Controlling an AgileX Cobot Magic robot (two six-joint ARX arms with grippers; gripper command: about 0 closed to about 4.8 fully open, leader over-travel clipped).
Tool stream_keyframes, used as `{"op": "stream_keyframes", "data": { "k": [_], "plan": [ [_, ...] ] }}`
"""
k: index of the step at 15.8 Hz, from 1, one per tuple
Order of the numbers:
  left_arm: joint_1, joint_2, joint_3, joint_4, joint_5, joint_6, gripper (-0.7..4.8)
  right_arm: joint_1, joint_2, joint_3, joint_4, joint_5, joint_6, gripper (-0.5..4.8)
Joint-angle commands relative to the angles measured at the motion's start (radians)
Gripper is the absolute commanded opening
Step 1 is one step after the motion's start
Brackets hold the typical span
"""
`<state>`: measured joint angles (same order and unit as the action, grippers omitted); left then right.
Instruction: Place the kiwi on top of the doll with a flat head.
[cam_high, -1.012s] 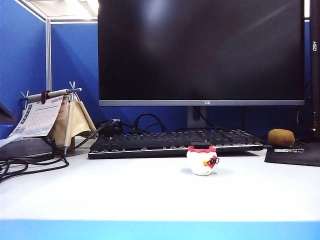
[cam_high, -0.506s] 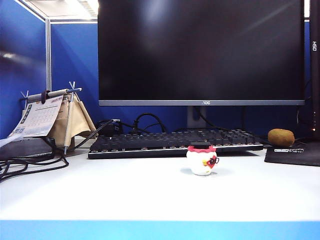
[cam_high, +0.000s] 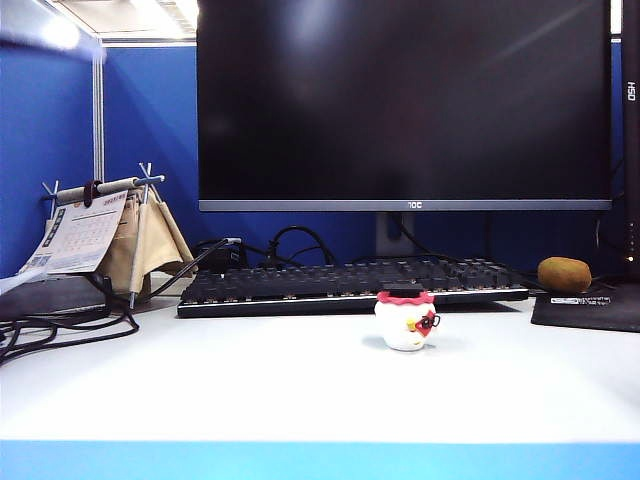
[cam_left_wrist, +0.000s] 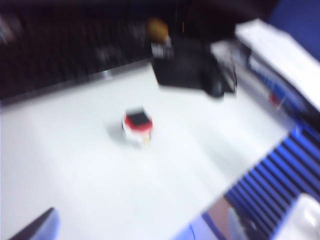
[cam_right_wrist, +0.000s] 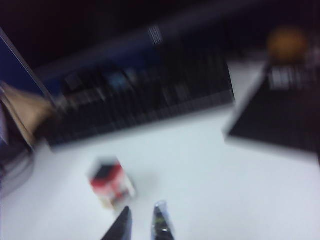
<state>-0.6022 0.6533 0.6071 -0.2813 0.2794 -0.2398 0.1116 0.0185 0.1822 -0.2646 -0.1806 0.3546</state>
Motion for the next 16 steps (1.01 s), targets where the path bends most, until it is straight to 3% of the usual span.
{"op": "stream_keyframes", "data": {
  "k": [1, 3, 6, 7, 12, 16],
  "plan": [
    [0.0, 0.027, 0.005, 0.008, 0.053, 0.004, 4.79, 0.001, 0.113, 0.129, 0.014, -0.024, -0.02, 1.22],
    [0.0, 0.032, 0.005, 0.007, 0.058, 0.005, 4.79, 0.001, 0.273, 0.294, -0.002, -0.035, -0.134, 1.59],
    [0.0, 0.032, 0.005, 0.007, 0.058, 0.048, 4.79, -0.03, 0.584, 0.594, -0.137, -0.021, -0.415, 1.58],
    [0.0, 0.032, 0.005, 0.006, 0.059, 0.049, 4.79, -0.067, 0.678, 0.669, -0.159, -0.024, -0.456, 1.58],
    [0.0, 0.027, 0.005, -0.13, 0.066, 0.046, 4.79, -0.259, 1.089, 0.927, -0.12, -0.138, -0.48, 1.58],
    [0.0, 0.018, 0.005, -0.159, 0.084, 0.049, 4.79, -0.323, 1.398, 1.118, -0.115, -0.222, -0.436, 1.6]
  ]
}}
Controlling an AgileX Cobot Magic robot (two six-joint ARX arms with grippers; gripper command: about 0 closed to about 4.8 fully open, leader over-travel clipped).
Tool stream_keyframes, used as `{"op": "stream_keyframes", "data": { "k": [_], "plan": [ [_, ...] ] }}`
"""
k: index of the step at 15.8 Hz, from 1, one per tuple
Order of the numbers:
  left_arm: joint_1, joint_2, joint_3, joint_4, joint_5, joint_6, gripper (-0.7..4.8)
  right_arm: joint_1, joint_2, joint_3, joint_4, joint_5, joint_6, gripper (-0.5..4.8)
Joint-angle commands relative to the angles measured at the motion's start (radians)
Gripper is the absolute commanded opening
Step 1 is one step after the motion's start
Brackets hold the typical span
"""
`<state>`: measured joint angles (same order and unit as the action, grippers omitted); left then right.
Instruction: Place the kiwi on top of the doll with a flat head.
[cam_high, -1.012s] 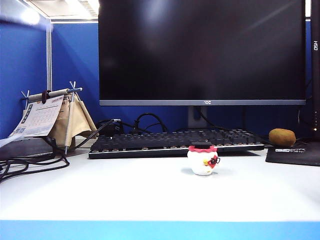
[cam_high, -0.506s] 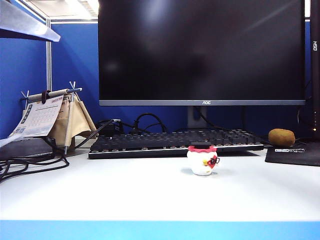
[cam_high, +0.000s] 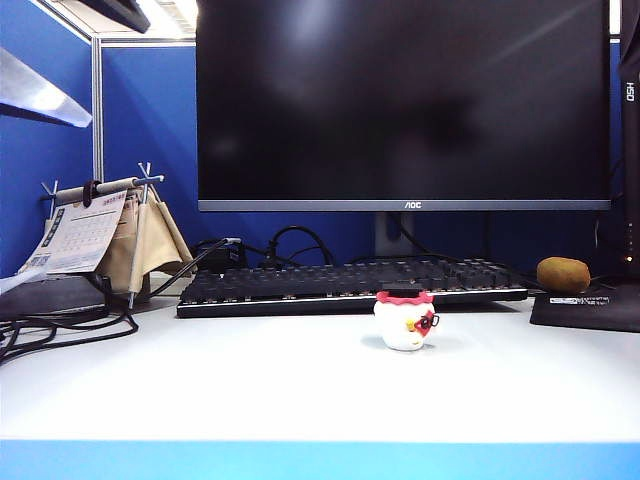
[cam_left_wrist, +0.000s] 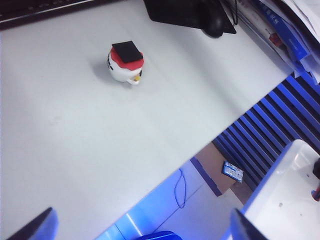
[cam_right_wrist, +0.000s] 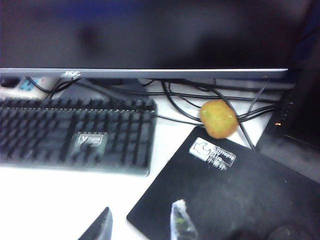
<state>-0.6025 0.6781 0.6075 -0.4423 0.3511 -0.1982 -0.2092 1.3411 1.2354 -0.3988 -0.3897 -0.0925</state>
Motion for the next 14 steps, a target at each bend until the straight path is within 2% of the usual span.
{"op": "stream_keyframes", "data": {
  "k": [1, 3, 5, 6, 7, 8, 10, 11, 14],
  "plan": [
    [0.0, -0.008, 0.004, 0.002, 0.011, 0.007, 4.79, -0.003, 0.117, 0.094, 0.038, -0.011, 0.012, 1.83],
    [0.0, -0.008, 0.004, 0.007, -0.008, 0.008, 4.79, 0.0, 0.187, 0.129, 0.083, -0.005, 0.01, 2.28],
    [0.0, -0.007, 0.004, 0.021, -0.015, 0.007, 4.79, 0.0, 0.266, 0.145, 0.105, -0.006, -0.053, 3.11],
    [0.0, -0.007, 0.004, 0.022, -0.015, 0.008, 4.79, 0.0, 0.298, 0.147, 0.087, -0.006, -0.131, 3.2],
    [0.0, -0.007, 0.004, 0.022, -0.015, 0.008, 4.79, 0.002, 0.349, 0.146, 0.054, -0.013, -0.302, 3.44],
    [0.0, -0.007, 0.004, 0.022, -0.015, 0.008, 4.79, 0.009, 0.392, 0.147, 0.07, -0.008, -0.406, 3.75],
    [0.0, -0.007, 0.004, 0.019, -0.016, 0.006, 4.79, 0.01, 0.466, 0.147, 0.179, -0.004, -0.428, 4.62],
    [0.0, -0.007, 0.004, 0.011, -0.014, 0.004, 4.79, 0.016, 0.516, 0.147, 0.245, 0.018, -0.428, 4.79],
    [0.0, -0.007, 0.004, -0.007, -0.01, 0.005, 4.79, 0.047, 0.595, 0.147, 0.372, 0.08, -0.428, 4.79]
  ]
}}
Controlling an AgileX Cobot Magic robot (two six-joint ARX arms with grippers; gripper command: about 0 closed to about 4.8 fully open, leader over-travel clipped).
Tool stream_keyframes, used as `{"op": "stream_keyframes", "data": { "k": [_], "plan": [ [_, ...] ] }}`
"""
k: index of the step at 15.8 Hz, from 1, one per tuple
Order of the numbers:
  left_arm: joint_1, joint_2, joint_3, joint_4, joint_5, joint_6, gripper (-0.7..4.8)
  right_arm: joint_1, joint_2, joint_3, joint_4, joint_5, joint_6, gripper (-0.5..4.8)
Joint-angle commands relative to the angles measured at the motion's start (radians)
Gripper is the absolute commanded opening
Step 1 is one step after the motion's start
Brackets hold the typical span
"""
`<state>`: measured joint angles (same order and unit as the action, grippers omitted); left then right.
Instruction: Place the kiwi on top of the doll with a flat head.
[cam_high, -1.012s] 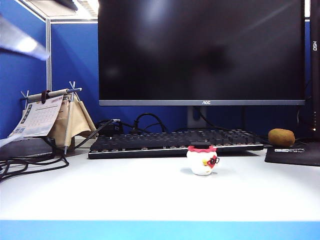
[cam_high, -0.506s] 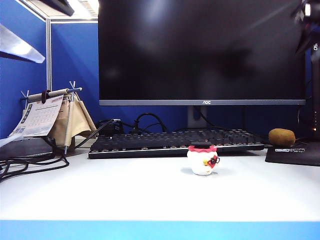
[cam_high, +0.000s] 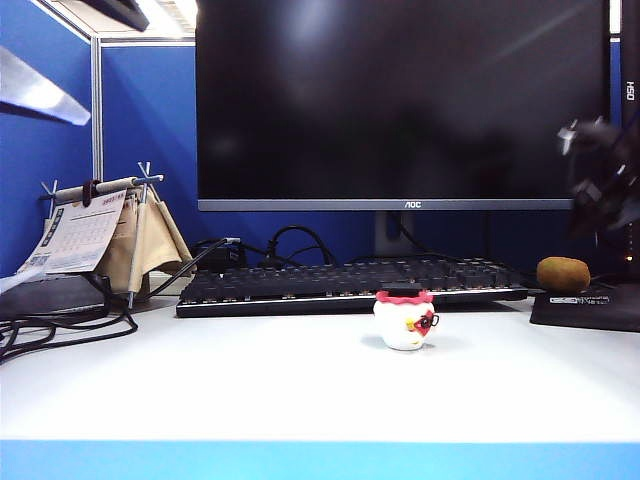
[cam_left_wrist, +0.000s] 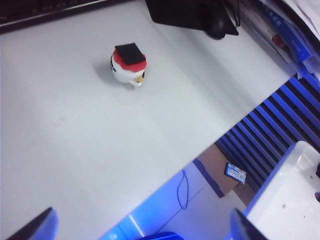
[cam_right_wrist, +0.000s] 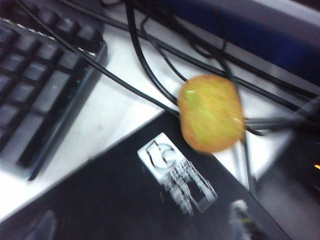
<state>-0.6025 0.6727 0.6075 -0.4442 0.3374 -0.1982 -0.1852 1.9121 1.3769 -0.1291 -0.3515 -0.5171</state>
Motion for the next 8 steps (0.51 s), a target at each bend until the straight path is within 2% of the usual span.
{"op": "stream_keyframes", "data": {
  "k": [1, 3, 8],
  "plan": [
    [0.0, -0.002, 0.004, -0.005, 0.003, 0.004, 4.79, 0.037, 0.041, 0.01, 0.143, 0.079, -0.01, 4.79],
    [0.0, -0.001, 0.004, -0.003, 0.002, 0.005, 4.79, 0.053, 0.056, 0.013, 0.24, 0.095, -0.01, 4.79],
    [0.0, 0.0, 0.004, -0.003, -0.001, 0.007, 4.79, 0.056, 0.205, 0.288, 0.13, 0.105, 0.019, 4.79]
  ]
}}
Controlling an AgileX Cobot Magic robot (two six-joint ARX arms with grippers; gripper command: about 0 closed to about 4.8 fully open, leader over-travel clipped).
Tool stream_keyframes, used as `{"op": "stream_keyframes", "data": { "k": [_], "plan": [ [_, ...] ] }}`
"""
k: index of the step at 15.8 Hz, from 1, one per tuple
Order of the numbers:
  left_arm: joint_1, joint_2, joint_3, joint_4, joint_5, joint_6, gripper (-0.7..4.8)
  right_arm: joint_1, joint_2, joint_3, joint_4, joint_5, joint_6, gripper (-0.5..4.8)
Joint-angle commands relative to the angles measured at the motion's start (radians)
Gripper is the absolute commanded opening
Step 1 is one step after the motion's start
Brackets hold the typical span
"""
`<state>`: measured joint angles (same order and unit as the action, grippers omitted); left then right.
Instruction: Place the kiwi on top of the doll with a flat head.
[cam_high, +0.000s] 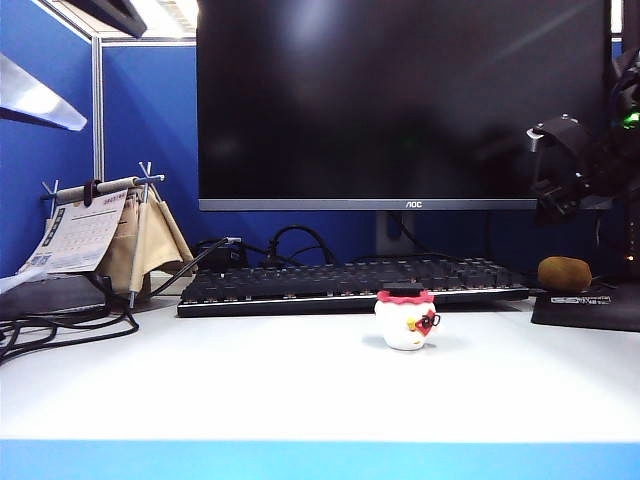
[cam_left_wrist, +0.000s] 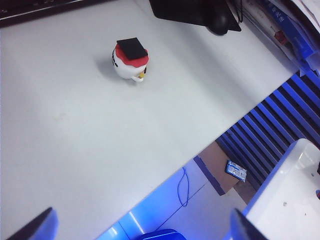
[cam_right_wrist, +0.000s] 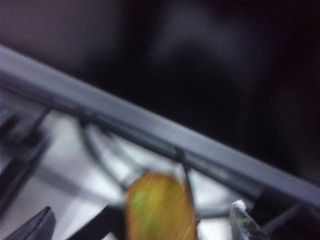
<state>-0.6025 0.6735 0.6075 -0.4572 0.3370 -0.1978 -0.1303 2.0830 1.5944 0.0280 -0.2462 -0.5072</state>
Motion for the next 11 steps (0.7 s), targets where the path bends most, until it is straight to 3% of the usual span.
{"op": "stream_keyframes", "data": {
  "k": [1, 11],
  "plan": [
    [0.0, -0.001, 0.004, 0.013, -0.001, 0.006, 4.79, 0.001, 0.057, 0.104, -0.034, -0.003, 0.01, 4.79],
    [0.0, -0.001, 0.004, 0.079, -0.001, -0.005, 4.79, -0.024, 0.269, 0.144, 0.077, -0.013, 0.01, 4.79]
  ]
}}
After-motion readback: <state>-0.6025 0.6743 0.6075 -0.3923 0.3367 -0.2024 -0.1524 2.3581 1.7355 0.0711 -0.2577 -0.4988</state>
